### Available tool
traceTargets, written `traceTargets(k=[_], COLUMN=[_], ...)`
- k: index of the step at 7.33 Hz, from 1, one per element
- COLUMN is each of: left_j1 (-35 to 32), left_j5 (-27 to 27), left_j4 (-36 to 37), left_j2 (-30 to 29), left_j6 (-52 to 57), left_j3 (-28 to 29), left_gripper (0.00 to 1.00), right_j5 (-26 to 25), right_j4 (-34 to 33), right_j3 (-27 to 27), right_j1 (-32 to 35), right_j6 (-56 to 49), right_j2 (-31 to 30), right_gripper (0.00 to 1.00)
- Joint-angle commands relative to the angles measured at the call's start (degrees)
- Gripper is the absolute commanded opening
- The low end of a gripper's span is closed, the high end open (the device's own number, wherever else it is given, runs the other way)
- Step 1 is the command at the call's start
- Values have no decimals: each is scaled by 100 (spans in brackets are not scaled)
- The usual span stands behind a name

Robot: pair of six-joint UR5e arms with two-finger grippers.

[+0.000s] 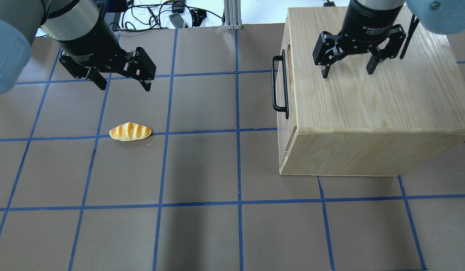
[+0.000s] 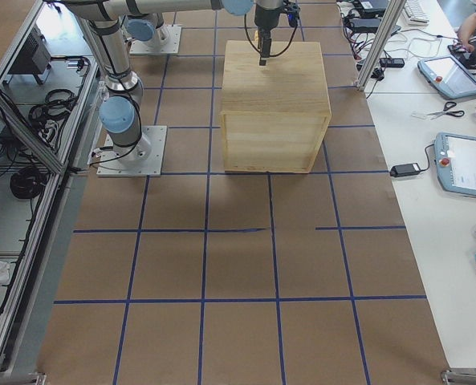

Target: Open upper drawer

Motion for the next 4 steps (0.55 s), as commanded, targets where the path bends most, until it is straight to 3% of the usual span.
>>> traceTargets(k=[1,4], left_j1=[-11,24], left_j5=[-2,-72], left_j4=[0,-17], left_j2=[-11,7], left_j6=[0,8], left_j3=[-1,-19], left_gripper=[100,100], right_j5=[0,0], right_j4=[0,0], right_j3=[0,0], right_j1=[-5,3], right_j6=[-5,4], right_j2=[0,0], right_gripper=[100,100])
